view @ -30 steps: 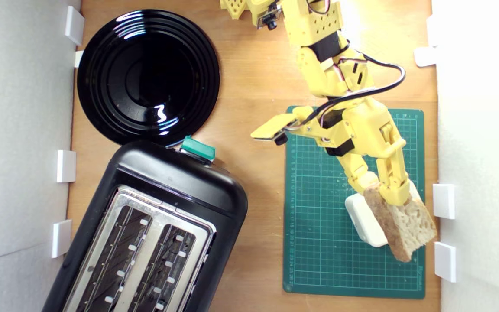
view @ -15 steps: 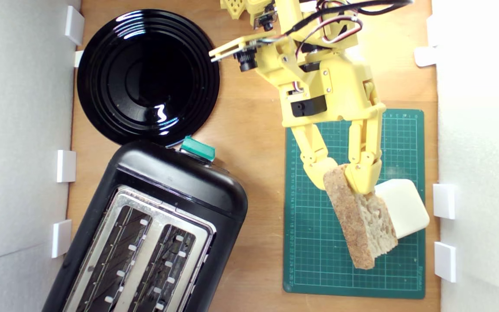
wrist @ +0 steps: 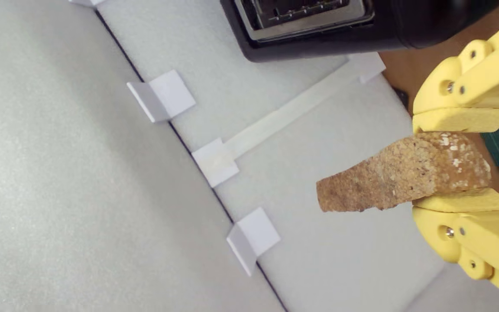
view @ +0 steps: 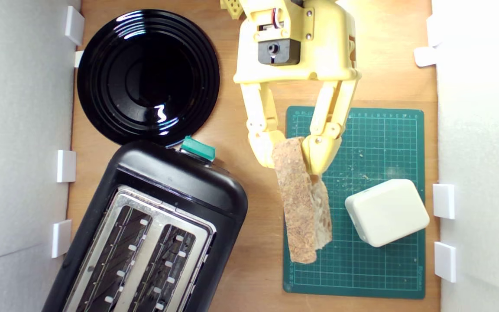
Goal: Pick bread and place in toaster
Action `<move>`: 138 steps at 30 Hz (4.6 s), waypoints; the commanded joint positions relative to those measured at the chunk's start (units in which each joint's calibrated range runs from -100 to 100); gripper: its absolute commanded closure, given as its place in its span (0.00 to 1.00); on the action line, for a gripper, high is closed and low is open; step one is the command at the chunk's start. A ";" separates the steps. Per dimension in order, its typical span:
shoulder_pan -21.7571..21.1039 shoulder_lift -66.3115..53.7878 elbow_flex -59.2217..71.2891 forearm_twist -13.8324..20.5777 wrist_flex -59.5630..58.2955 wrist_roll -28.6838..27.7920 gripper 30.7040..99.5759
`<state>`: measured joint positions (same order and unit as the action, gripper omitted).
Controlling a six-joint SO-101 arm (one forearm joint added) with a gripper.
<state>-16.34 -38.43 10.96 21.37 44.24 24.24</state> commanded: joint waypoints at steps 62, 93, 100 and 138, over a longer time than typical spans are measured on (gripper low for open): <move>29.15 16.80 -20.90 0.93 4.57 21.51 0.57; 29.07 17.13 -28.98 1.48 13.44 23.60 0.57; 28.99 19.63 -32.70 0.21 14.81 23.28 0.57; 26.65 38.10 -39.24 -1.42 14.55 23.44 0.57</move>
<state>11.49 -1.47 -26.77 20.66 58.05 47.58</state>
